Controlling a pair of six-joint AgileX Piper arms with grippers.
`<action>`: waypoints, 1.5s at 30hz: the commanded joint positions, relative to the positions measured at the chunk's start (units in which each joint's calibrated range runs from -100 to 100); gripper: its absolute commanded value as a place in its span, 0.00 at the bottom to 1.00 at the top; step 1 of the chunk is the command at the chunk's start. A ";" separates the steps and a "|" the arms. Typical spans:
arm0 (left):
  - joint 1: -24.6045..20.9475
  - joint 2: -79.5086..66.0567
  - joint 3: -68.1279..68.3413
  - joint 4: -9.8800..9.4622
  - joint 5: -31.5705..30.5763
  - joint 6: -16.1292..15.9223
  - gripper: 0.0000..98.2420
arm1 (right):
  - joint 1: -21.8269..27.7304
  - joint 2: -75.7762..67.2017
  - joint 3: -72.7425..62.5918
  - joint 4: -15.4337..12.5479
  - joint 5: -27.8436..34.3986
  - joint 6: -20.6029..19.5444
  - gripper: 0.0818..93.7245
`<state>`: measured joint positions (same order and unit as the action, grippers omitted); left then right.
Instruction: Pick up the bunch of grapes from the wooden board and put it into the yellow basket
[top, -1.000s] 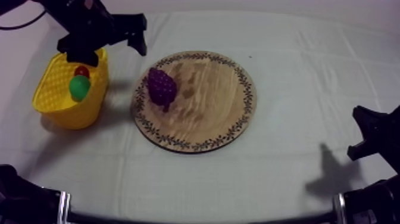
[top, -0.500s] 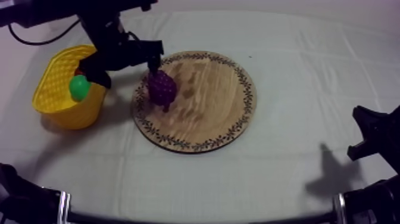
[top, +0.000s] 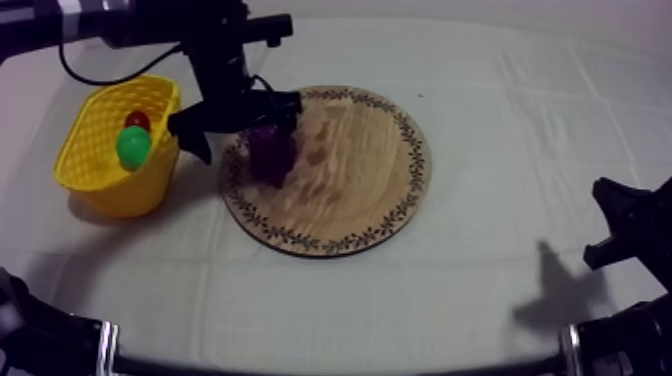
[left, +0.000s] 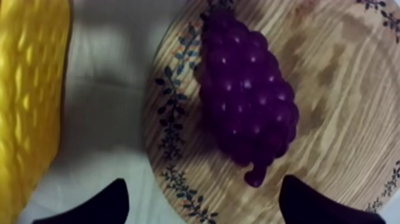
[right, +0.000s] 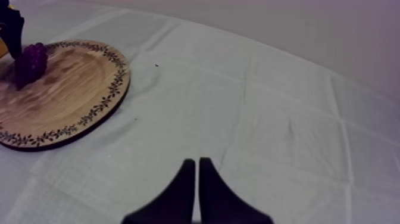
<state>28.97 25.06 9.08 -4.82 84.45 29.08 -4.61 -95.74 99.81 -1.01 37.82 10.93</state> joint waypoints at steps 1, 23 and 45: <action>-0.05 1.66 -1.39 0.09 0.01 0.09 0.96 | 0.02 -0.01 -0.03 0.01 0.00 -0.01 0.00; -0.83 16.83 -15.67 -0.22 0.90 1.21 0.90 | 0.02 -0.01 -0.03 0.01 0.00 -0.01 0.00; -1.09 21.68 -20.83 -2.74 0.00 1.68 0.56 | 0.02 -0.01 -0.03 0.01 0.00 0.03 0.00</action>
<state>27.89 46.79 -11.88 -7.51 84.48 30.73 -4.61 -95.74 99.81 -1.01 37.82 10.93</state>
